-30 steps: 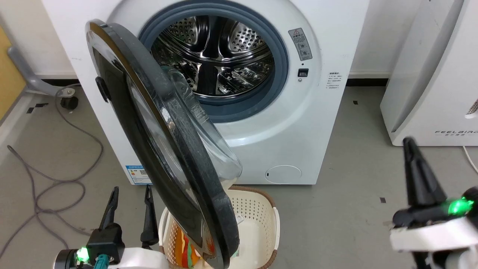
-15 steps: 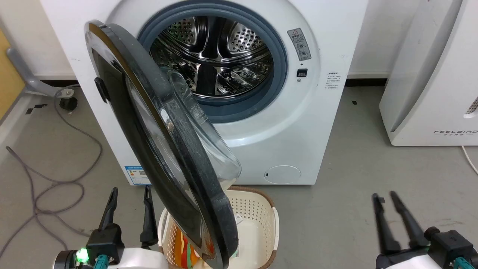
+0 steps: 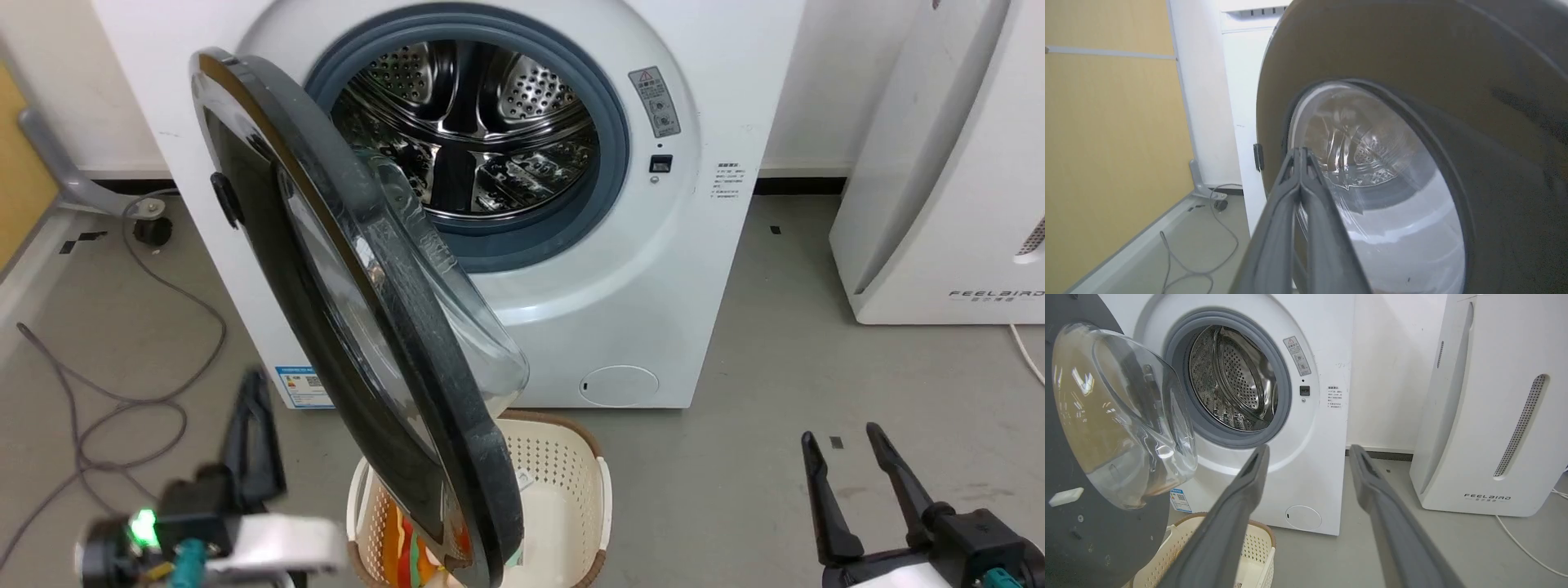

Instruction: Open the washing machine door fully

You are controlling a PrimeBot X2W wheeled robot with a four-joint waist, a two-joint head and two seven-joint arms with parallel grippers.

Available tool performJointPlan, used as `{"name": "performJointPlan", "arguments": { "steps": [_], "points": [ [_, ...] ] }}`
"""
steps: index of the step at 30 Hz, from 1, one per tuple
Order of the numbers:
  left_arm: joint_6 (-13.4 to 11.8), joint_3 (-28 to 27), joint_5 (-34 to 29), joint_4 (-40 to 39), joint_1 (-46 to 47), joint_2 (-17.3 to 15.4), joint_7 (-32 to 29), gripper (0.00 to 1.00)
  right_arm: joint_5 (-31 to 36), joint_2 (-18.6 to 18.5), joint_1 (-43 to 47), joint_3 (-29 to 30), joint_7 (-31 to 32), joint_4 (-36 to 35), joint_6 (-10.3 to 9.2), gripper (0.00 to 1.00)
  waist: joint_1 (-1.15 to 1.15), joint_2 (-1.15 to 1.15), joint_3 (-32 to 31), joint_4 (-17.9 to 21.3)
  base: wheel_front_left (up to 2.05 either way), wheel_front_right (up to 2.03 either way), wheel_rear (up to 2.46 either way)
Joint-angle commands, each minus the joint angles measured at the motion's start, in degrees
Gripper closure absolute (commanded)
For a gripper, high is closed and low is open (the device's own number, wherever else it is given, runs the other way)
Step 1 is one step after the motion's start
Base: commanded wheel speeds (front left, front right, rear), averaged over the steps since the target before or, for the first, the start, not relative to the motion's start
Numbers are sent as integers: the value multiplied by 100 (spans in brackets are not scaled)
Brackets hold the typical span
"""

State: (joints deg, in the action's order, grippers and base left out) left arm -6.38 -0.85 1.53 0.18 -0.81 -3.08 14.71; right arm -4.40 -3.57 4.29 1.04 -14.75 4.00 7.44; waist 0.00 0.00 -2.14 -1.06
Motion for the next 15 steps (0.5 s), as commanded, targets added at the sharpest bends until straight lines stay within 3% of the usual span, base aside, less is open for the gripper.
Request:
{"name": "performJointPlan", "arguments": {
  "steps": [1,8,15],
  "points": [
    [-7,-36,-66,-170,167,-64,29,100,46,34,98,20,-25,-27,5,0,0,0,-6,-17,0,0,0],
    [-3,131,-238,-1280,545,-147,29,100,69,61,127,-11,-25,-65,5,0,0,0,-31,-9,0,0,0],
    [108,793,-301,-2088,677,-122,29,100,28,67,157,3,-25,-106,5,0,0,0,-26,16,0,0,0]
  ]
}}
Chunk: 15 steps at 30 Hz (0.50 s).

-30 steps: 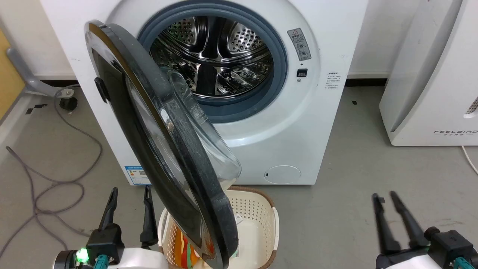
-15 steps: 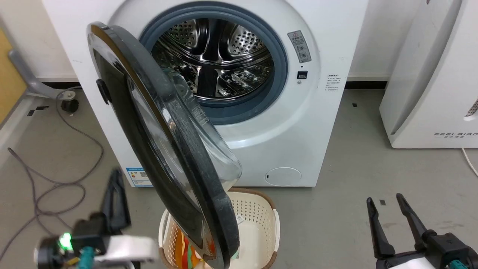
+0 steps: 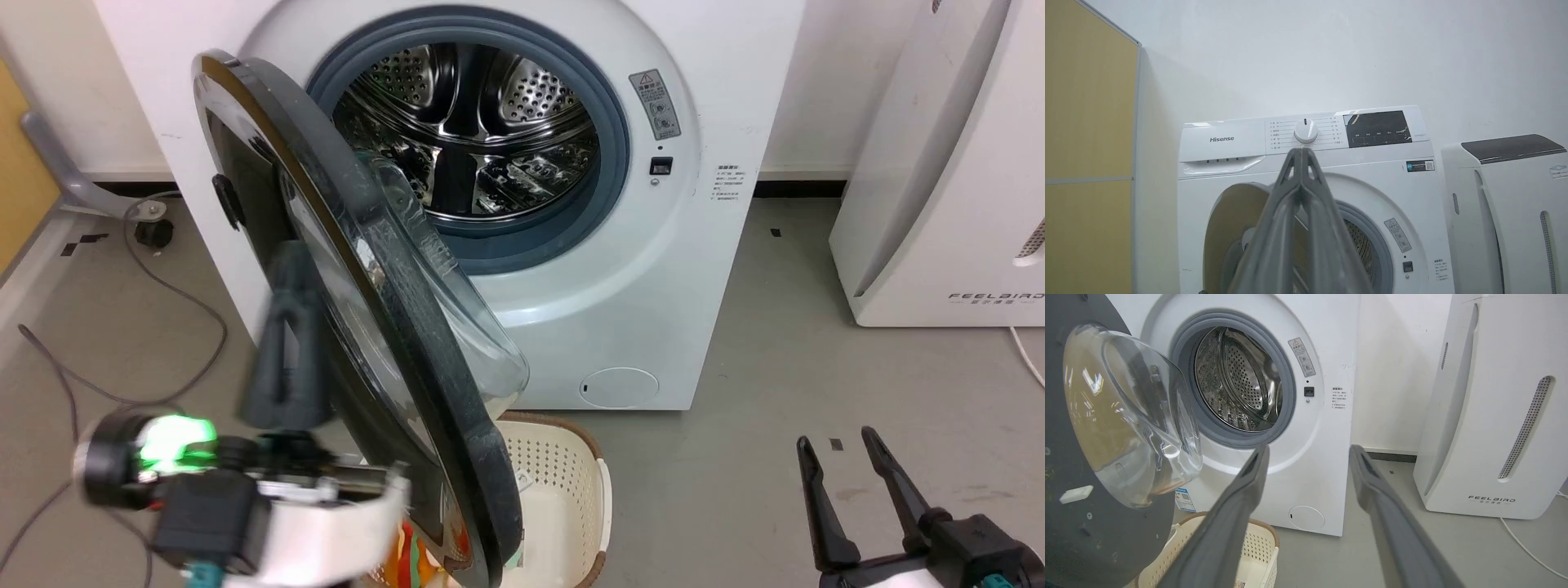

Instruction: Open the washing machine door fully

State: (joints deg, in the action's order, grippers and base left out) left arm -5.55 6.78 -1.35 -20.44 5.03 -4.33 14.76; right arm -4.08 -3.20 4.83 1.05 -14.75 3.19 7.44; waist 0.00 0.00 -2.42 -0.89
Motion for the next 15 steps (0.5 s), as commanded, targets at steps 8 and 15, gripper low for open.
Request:
{"name": "performJointPlan", "arguments": {
  "steps": [8,15],
  "points": [
    [309,1159,-47,-229,245,51,24,100,-13,32,113,-40,-25,-6,5,0,0,0,25,-50,0,0,0],
    [506,1926,-5,-5,201,68,24,100,-10,32,96,-32,-25,-2,5,0,0,0,41,-86,0,0,0]
  ]
}}
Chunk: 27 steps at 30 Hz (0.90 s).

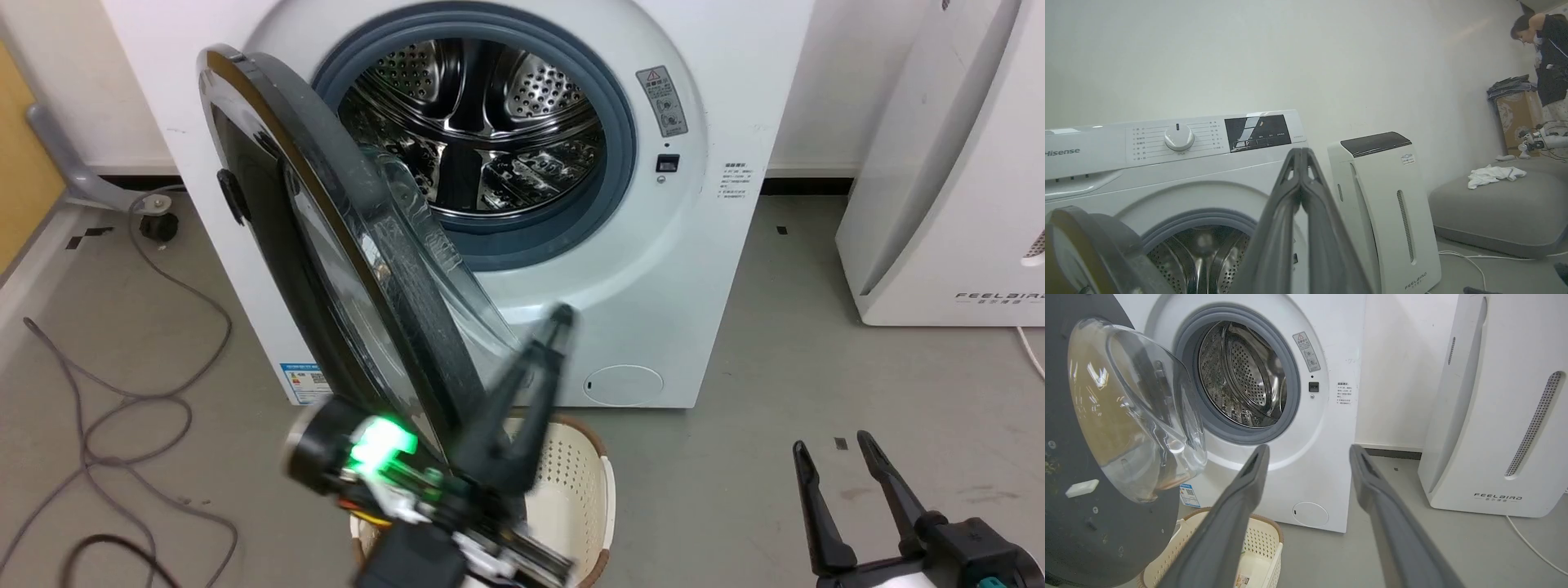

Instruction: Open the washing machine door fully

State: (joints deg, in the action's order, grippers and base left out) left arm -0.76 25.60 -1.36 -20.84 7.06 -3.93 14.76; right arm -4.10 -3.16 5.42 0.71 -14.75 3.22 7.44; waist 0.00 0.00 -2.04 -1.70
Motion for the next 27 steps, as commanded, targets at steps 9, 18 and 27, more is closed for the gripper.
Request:
{"name": "performJointPlan", "arguments": {
  "steps": [9,18,27],
  "points": [
    [183,875,16,359,-177,44,24,100,-2,28,39,-3,-25,-11,5,0,0,0,43,-59,0,0,0],
    [238,1357,103,821,-426,45,24,100,-17,28,25,14,-25,-13,5,0,0,0,93,-147,0,0,0],
    [132,1331,182,1583,-567,-33,24,100,-15,28,-18,14,-25,-15,5,0,0,0,156,-217,0,0,0]
  ]
}}
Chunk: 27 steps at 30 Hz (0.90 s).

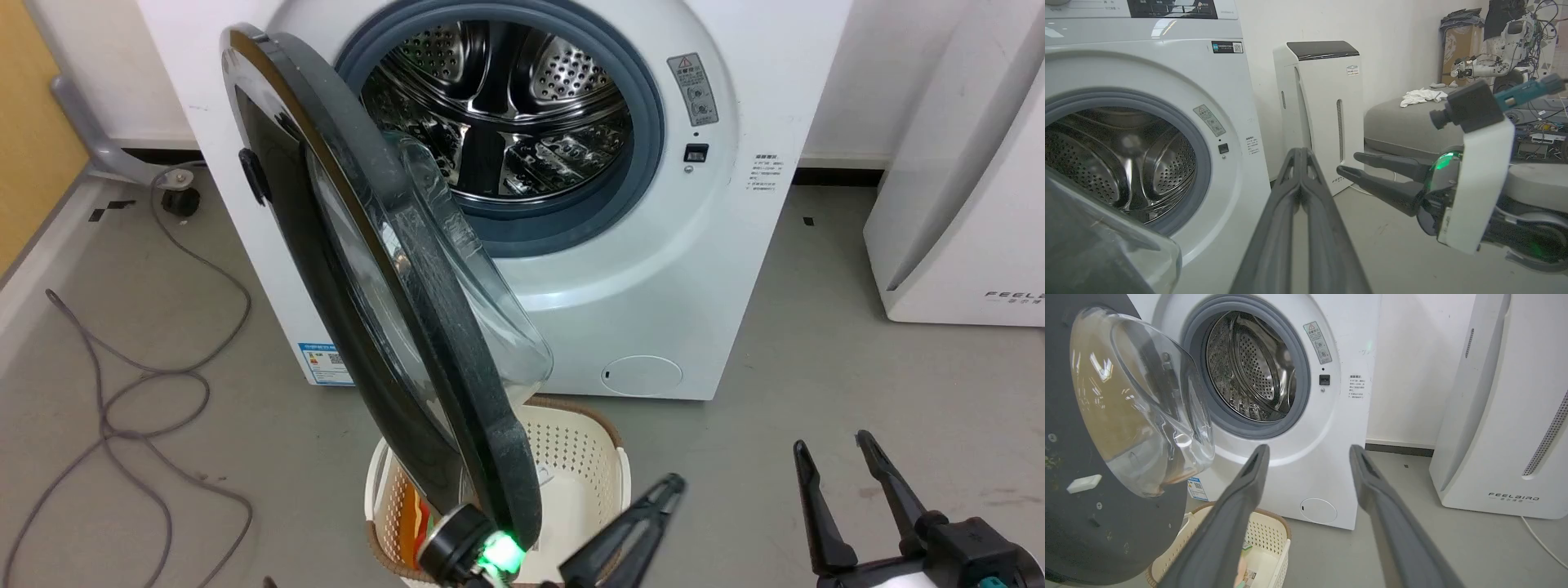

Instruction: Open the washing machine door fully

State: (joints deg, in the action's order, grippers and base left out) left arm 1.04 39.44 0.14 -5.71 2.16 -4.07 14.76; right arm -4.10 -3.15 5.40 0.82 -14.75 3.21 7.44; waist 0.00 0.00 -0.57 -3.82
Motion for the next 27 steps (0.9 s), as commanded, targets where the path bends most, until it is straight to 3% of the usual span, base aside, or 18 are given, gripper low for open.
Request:
{"name": "performJointPlan", "arguments": {
  "steps": [1,13,27],
  "points": [
    [-77,-100,48,163,-78,-30,24,100,-16,27,-20,2,-25,-13,5,0,0,0,15,-8,0,0,0],
    [-368,-736,200,807,-95,-163,24,100,-29,27,-15,31,-25,12,5,0,0,0,17,-95,0,0,0],
    [-465,-1020,251,747,-307,-183,24,100,-86,27,65,70,-25,44,5,0,0,0,-12,-443,0,0,0]
  ]
}}
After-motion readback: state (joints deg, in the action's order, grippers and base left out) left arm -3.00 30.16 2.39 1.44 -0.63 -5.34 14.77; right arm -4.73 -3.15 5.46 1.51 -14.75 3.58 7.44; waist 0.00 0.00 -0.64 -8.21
